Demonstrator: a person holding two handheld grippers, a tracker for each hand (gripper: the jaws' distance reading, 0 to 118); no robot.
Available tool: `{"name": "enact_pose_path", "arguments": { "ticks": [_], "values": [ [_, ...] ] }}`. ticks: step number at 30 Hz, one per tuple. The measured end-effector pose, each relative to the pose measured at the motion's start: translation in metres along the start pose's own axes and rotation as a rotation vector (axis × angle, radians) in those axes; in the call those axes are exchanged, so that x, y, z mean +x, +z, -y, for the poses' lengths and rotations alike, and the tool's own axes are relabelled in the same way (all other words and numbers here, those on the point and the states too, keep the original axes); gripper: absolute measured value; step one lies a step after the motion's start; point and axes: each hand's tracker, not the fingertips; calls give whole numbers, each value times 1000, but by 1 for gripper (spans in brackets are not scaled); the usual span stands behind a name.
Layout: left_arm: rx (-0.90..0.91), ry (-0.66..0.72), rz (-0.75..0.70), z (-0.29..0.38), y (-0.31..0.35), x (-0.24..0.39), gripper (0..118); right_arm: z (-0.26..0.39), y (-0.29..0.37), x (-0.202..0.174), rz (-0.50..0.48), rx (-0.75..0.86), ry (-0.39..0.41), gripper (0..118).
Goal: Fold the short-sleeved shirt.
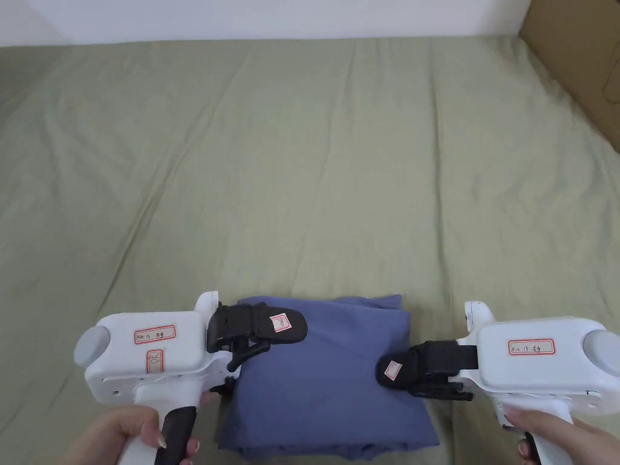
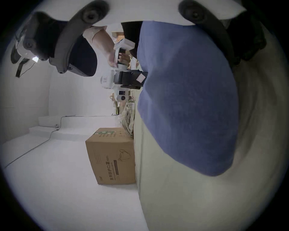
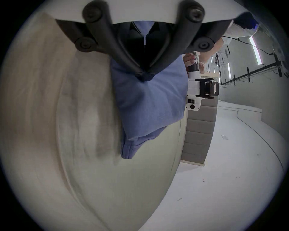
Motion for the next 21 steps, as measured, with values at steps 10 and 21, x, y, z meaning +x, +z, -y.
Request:
{"name": "enact_pose_path", "arguments": {
  "ticks": [10,21],
  "values": [
    [84,-109,-274,1,41,-21,19,8,3,-20,84,37,54,1],
    [99,-285,-457,-14,162,52,19,60,-10,-191,339,368,272,1]
  ]
}}
